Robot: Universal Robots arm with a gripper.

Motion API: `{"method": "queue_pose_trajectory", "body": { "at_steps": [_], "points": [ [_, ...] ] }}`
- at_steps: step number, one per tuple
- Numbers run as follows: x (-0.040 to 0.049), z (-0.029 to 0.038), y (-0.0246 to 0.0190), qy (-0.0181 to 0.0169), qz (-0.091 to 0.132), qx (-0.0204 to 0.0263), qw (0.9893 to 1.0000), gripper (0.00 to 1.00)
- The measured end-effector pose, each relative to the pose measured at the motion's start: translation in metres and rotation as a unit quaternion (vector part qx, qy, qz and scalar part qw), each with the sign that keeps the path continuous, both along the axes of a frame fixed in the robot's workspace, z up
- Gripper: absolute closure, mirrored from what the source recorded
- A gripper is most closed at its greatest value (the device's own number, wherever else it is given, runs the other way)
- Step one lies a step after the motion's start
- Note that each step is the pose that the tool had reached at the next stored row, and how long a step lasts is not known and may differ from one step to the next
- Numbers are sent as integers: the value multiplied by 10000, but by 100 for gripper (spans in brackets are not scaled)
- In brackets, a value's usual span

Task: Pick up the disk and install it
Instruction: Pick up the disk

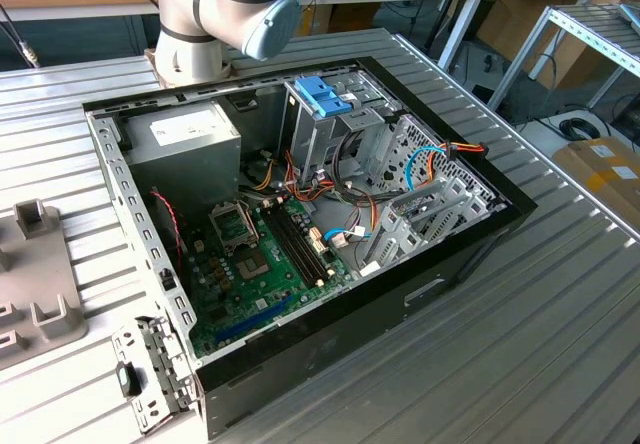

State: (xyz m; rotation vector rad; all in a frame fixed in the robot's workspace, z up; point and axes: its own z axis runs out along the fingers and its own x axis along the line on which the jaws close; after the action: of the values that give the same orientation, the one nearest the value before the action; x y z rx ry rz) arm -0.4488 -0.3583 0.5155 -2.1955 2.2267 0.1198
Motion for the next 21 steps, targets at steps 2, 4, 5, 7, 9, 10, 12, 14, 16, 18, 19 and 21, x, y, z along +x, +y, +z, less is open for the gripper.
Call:
{"method": "queue_pose_trajectory", "body": {
  "at_steps": [2,4,5,7,9,10,12,14,16,18,19,21],
  "points": [
    [3,1,-4,0,0,0,10000,63],
    [5,0,-10,0,0,0,10000,63],
    [6,0,-12,0,0,0,10000,63],
    [8,0,-18,0,0,0,10000,63],
    [11,0,-22,0,0,0,10000,63],
    [11,0,-24,0,0,0,10000,63],
    [13,0,-27,0,0,0,10000,63],
    [14,0,-30,0,0,0,10000,63],
    [15,0,-33,0,0,0,10000,63],
    [16,0,-36,0,0,0,10000,63],
    [17,0,-37,0,0,0,10000,63],
    [18,0,-41,0,0,0,10000,63]
  ]
}}
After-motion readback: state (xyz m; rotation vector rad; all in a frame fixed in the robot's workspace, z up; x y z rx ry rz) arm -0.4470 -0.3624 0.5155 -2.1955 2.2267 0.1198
